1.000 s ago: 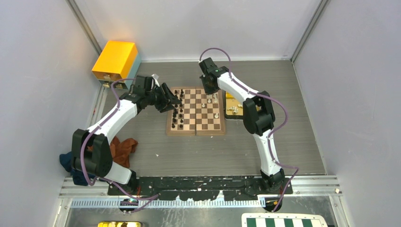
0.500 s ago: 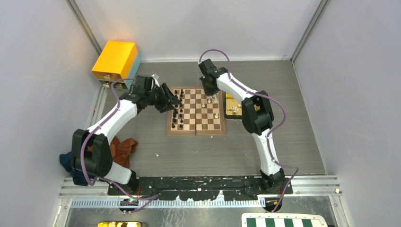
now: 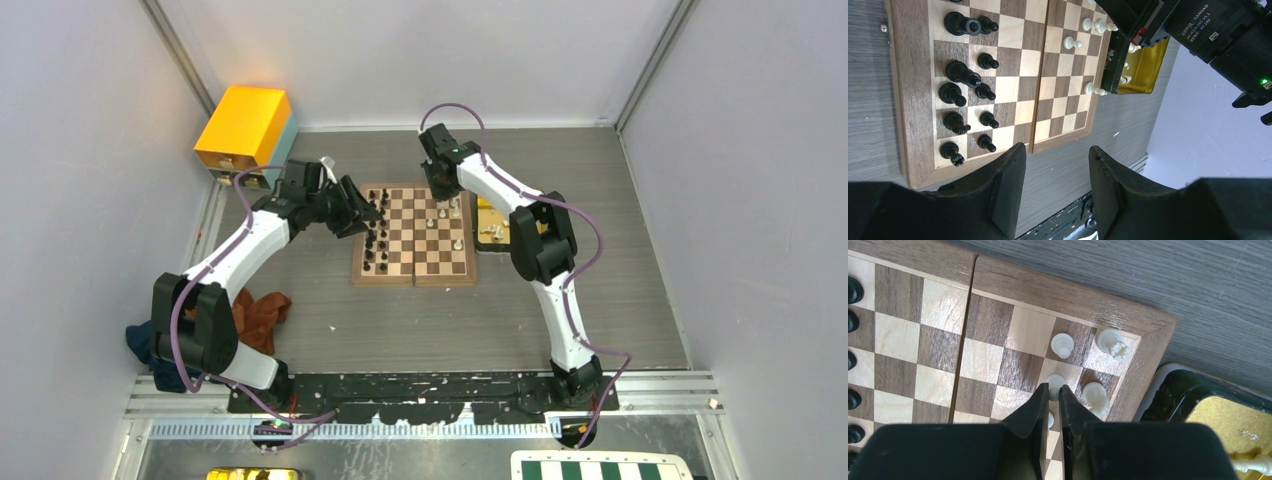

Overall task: Set up the chess pieces on the board
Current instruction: Place the chess piece on the chessboard.

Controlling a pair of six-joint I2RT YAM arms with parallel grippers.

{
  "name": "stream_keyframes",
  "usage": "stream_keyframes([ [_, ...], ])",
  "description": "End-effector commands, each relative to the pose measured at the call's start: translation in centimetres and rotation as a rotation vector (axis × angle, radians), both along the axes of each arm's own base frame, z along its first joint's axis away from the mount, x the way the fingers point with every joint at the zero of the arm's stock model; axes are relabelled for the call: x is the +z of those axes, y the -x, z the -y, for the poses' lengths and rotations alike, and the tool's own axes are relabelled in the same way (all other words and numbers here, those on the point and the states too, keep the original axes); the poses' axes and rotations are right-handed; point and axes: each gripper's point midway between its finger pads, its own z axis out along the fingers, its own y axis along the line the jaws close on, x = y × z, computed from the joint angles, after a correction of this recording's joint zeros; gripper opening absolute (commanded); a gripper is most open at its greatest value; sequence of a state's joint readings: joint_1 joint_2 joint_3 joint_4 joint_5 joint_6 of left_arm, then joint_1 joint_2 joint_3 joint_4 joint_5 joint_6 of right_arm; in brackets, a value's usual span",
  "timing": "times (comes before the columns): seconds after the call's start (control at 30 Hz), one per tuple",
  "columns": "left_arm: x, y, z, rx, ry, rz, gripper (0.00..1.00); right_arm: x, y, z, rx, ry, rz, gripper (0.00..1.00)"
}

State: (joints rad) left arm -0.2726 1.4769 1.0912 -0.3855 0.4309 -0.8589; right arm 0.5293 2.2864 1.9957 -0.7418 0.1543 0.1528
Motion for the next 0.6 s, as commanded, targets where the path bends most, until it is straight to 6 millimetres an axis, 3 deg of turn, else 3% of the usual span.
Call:
stream_keyframes([
  [0.0,1.04,-0.47,0.05,-0.015,0.021,0.049,0.50,1.49,-0.91,-0.92,0.009,-0.021,0.040,0.07],
  [0.27,0.99,-0.52,0.13,-0.018,0.024,0.045,0.50,1.21,-0.72,-0.92,0.013,-0.019,0.033,0.08],
  [0.57,0.97,-0.59,0.18,-0.020,0.026,0.045,0.50,1.90,-0.77,-0.85,0.013,-0.023,0.047,0.28],
])
